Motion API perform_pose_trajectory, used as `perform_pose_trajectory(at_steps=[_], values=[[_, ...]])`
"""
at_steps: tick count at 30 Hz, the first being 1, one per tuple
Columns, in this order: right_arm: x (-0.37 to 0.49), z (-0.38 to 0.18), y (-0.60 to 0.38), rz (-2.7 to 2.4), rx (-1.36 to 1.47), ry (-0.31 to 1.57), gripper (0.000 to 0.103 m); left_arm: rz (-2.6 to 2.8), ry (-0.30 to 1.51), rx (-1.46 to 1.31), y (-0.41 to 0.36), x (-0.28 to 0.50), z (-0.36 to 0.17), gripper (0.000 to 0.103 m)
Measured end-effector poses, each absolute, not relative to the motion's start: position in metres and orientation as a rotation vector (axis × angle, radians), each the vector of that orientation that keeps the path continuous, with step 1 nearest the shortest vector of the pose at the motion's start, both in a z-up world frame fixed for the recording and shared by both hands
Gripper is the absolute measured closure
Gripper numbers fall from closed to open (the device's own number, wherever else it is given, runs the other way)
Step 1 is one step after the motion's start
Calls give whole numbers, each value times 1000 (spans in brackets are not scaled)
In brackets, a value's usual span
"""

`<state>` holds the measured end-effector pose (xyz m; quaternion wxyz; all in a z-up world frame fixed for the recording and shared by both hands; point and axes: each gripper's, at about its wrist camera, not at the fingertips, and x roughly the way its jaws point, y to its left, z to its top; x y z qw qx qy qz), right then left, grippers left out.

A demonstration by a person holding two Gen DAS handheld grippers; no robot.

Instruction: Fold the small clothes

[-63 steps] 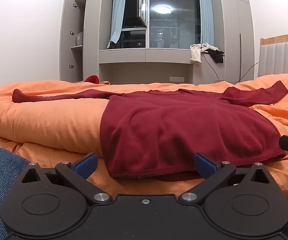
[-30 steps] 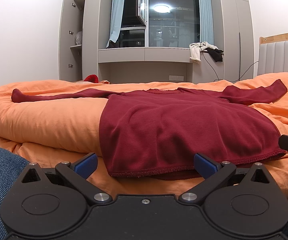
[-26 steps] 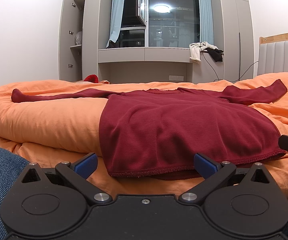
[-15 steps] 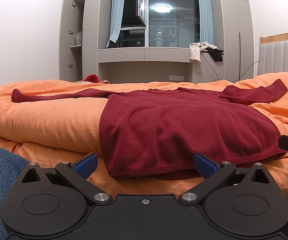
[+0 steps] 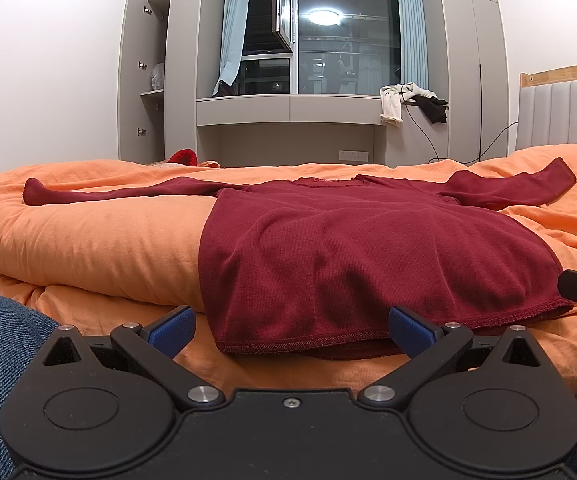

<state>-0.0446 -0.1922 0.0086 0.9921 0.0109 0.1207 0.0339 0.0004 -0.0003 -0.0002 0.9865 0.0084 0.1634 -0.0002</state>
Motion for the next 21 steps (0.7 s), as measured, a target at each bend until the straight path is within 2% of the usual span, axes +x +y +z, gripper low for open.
perform_pose_trajectory(at_steps=[21], values=[[-46, 10, -190, 65, 24, 244, 0, 0, 329, 18, 0, 0, 0, 1]])
